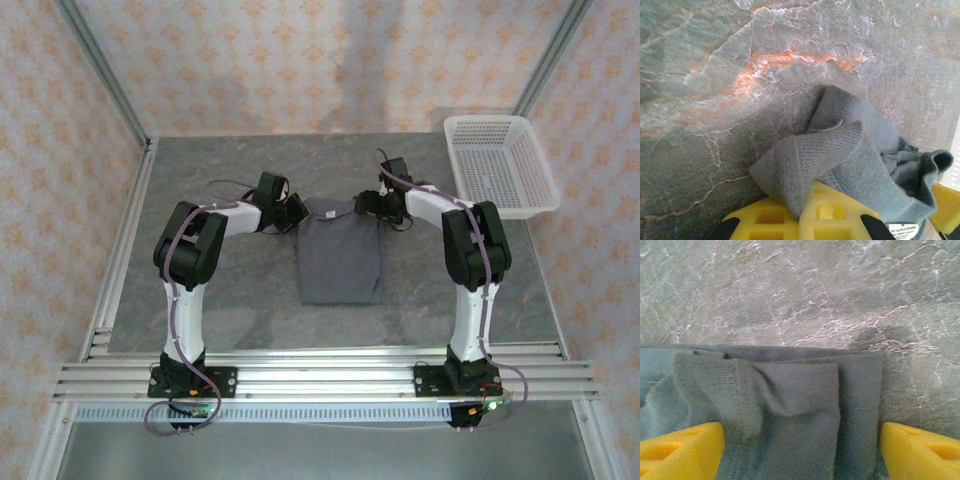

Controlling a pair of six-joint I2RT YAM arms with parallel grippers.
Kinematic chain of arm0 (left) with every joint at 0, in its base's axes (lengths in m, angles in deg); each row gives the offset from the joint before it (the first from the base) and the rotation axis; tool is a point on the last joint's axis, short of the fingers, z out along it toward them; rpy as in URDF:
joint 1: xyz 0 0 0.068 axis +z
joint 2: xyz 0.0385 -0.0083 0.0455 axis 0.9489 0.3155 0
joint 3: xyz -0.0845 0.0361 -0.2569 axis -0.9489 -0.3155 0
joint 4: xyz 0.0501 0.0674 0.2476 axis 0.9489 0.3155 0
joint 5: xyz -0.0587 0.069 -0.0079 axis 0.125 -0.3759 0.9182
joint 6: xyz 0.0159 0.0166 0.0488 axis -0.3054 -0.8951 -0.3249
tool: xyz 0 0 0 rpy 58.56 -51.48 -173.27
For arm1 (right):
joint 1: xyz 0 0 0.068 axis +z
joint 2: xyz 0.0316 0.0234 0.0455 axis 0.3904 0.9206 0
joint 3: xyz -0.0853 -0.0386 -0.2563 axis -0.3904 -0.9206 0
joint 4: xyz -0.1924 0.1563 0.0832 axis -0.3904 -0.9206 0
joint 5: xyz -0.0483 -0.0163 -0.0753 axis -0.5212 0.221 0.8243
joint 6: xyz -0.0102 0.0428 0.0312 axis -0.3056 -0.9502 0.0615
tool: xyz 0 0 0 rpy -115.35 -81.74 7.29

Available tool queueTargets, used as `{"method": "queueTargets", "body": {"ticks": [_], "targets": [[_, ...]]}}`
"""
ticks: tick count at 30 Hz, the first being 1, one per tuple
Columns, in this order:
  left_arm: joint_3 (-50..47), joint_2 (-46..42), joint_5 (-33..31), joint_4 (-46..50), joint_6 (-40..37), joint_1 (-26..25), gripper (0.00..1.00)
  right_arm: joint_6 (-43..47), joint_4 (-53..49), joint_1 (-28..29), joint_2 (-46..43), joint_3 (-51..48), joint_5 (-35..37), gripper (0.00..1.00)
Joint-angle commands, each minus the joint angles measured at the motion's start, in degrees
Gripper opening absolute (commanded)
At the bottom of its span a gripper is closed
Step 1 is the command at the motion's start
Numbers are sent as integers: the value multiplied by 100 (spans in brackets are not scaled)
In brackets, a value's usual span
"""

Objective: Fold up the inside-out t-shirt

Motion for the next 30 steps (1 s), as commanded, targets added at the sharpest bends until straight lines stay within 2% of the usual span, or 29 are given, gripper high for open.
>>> {"method": "queueTargets", "body": {"ticks": [1,3,5,9,15,24,27,30], "targets": [[108,-32,90,-168,-118,-61,0,-109,-54,15,175,-99,-273,81],[94,-51,86,-167,-116,-56,0,-187,56,15,242,-78,-398,78],[92,-64,86,-154,-118,-56,0,-274,130,16,304,-17,-621,70],[111,-72,77,-141,-112,-59,0,-323,6,32,415,198,-665,37],[198,-52,92,-68,8,-19,0,-122,-431,29,468,521,-492,1],[276,-671,324,-982,519,163,0,-460,-144,33,-499,858,-1097,0],[827,-994,366,-796,514,338,0,-586,-136,31,-815,1569,-1181,0],[1612,-1459,341,-283,172,515,0,-440,-130,34,-1107,2486,-1139,0]]}}
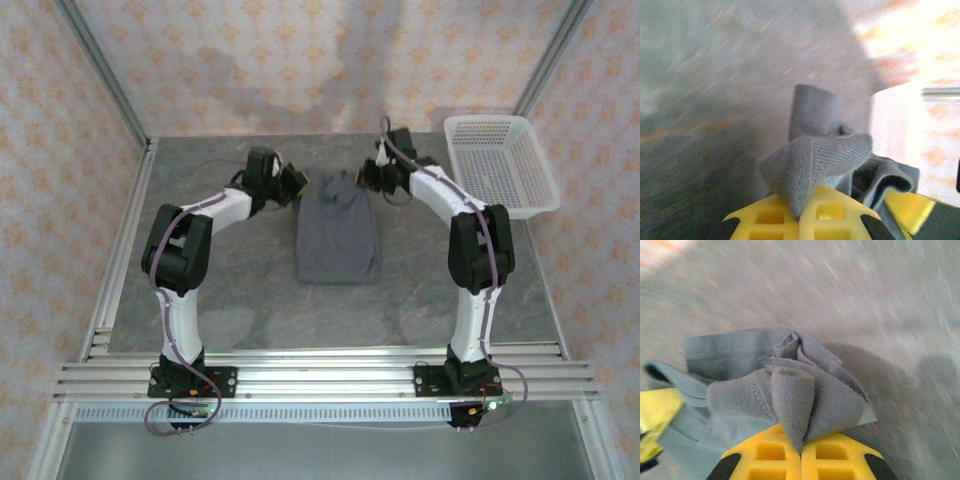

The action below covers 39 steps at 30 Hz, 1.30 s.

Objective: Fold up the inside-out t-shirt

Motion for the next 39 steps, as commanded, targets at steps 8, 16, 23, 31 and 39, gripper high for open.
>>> {"method": "queueTargets", "body": {"ticks": [8,16,23,31,39], "targets": [[496,-2122,-206,811,-1357,143,0,790,1362,197,-1970,-625,-18,0],[-2593,-2374,-57,85,-1169,-356,0,208,3496,649,-2072,-4530,-282,0],[-3324,-2402,-327,593,-1272,-657,0,-43,3476,823,-2305,-5291,-255,0],[-2783,-2674,-921,966,-1458,-657,0,321,2734,820,-2531,-4482,426,0],[-1518,-1813,-1728,488,-1773,-568,0,51,2535,308,-1400,-3253,1117,0]]}}
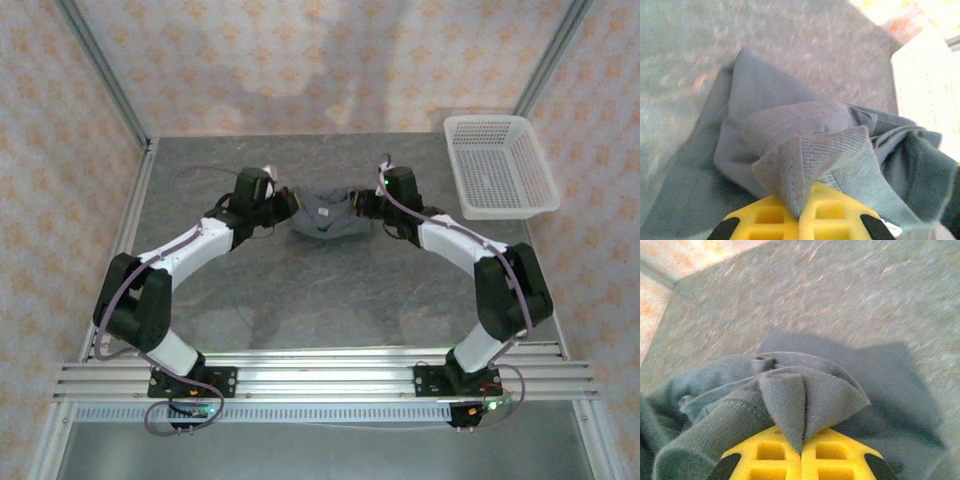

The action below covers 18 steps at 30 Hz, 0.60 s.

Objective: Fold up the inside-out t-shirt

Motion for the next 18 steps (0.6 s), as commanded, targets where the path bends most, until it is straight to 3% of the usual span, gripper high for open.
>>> {"method": "queueTargets", "body": {"ticks": [1,6,11,17,18], "targets": [[631,724,-384,-322,-243,114,0,-145,-92,-277,703,427,162,0],[1549,1956,-183,-352,-354,153,0,-243,-47,-390,1508,835,44,0],[1805,2611,-225,-481,-293,223,0,-370,3,-429,1978,1130,-187,3],[1948,2743,89,-568,-315,301,1,-571,-331,-458,1982,1312,-71,21],[1910,2618,139,-616,-316,341,8,-577,-451,-464,1842,1304,10,24]]}}
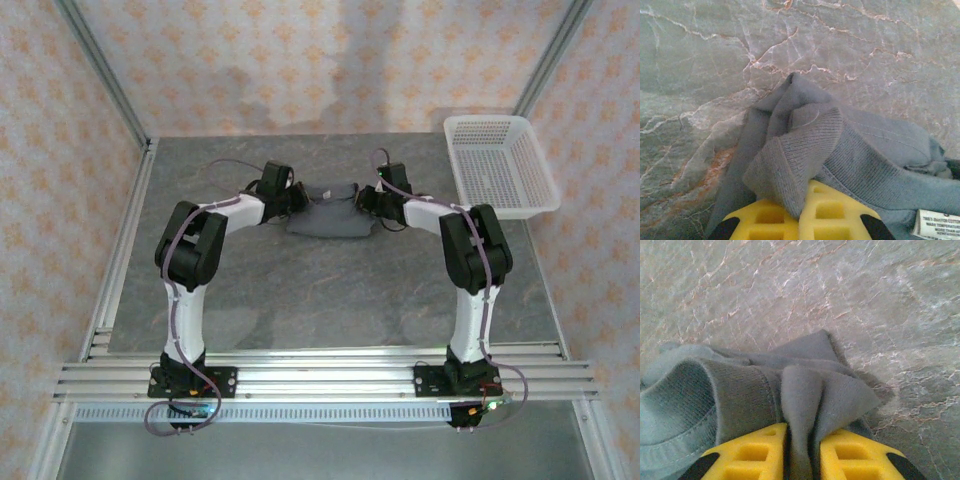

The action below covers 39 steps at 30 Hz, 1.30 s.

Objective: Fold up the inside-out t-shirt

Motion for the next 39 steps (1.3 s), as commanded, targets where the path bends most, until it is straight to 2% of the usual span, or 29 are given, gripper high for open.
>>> {"method": "queueTargets", "body": {"ticks": [1,3,5,7,9,11,13,15,17,23,28,33,36,39], "targets": [[120,-437,154,-314,-74,132,16,-126,-413,-55,-355,121,249,25],[-83,-894,14,-354,-16,251,32,-168,-570,-95,-771,-45,432,31],[-224,-1446,-165,-125,-38,351,36,-229,-564,-114,-1283,-330,600,39],[-417,-1945,-315,106,-115,388,37,-355,-556,-117,-1693,-550,634,39],[-562,-2319,-307,338,-155,354,36,-610,-449,-52,-1921,-685,306,39],[-630,-2388,-152,445,-115,226,28,-719,-362,127,-1987,-703,255,39],[-594,-2220,33,442,-58,18,21,-715,-148,364,-1872,-667,339,39],[-402,-1838,12,482,-42,-250,19,-732,-29,484,-1500,-415,385,38],[-112,-1385,-92,534,-35,-382,19,-793,-179,464,-1100,-98,751,36],[907,61,-179,447,-161,-199,20,-466,-622,240,35,638,1557,33],[1322,728,-2,191,-70,62,25,-327,-806,77,715,916,1270,32],[1212,633,311,-20,54,230,31,-223,-1027,11,485,997,1373,32],[1015,170,631,-134,49,249,35,-125,-1110,28,-96,942,1385,34],[662,-385,627,-59,-25,173,37,-111,-1000,205,-748,653,1479,37]]}}
